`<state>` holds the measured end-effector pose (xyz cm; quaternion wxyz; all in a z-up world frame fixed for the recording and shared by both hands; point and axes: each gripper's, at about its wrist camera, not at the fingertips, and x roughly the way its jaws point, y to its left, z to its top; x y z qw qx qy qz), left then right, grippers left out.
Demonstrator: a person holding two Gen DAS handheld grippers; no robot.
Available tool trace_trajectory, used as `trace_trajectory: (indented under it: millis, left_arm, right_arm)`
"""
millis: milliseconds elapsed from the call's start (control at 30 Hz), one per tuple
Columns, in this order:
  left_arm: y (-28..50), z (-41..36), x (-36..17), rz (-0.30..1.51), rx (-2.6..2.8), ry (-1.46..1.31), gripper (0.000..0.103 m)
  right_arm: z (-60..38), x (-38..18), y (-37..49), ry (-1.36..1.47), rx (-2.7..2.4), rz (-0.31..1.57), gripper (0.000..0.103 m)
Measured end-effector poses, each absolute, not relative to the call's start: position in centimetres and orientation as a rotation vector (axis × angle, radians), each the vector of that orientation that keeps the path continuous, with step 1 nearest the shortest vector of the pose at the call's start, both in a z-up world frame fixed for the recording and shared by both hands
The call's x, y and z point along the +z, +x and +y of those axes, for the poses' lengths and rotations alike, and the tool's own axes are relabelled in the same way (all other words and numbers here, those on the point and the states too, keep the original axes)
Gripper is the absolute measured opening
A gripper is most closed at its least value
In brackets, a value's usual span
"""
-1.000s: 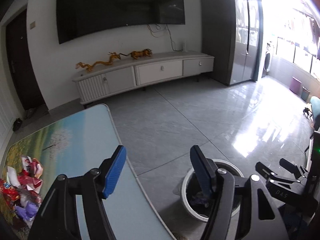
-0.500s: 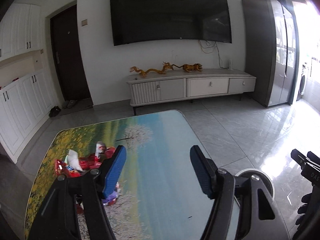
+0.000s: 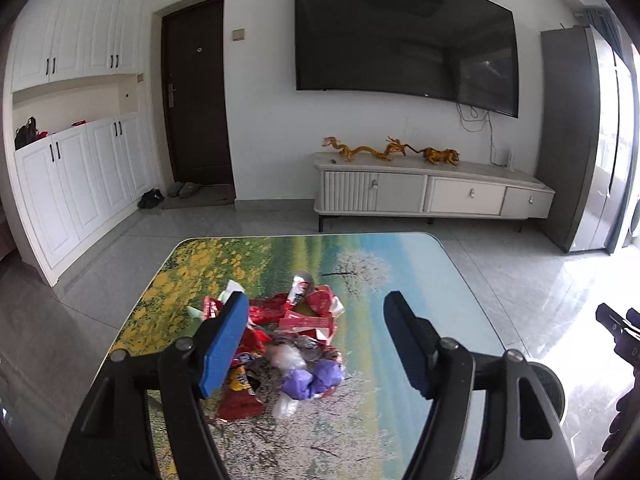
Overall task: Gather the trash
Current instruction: 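Move both tools back to the trash pile on the table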
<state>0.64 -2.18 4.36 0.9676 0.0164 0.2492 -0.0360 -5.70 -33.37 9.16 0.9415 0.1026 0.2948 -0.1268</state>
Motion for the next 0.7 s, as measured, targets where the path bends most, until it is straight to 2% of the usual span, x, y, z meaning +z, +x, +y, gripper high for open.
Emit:
trace_trajectory:
  millis: [700]
  left_arm:
    - [0.5,7.4,3.5,0.503,0.002,-0.103,0.069]
  right_arm:
    - [-24.7,11.8,-3.5,0.066,-0.169,0.604,0.103]
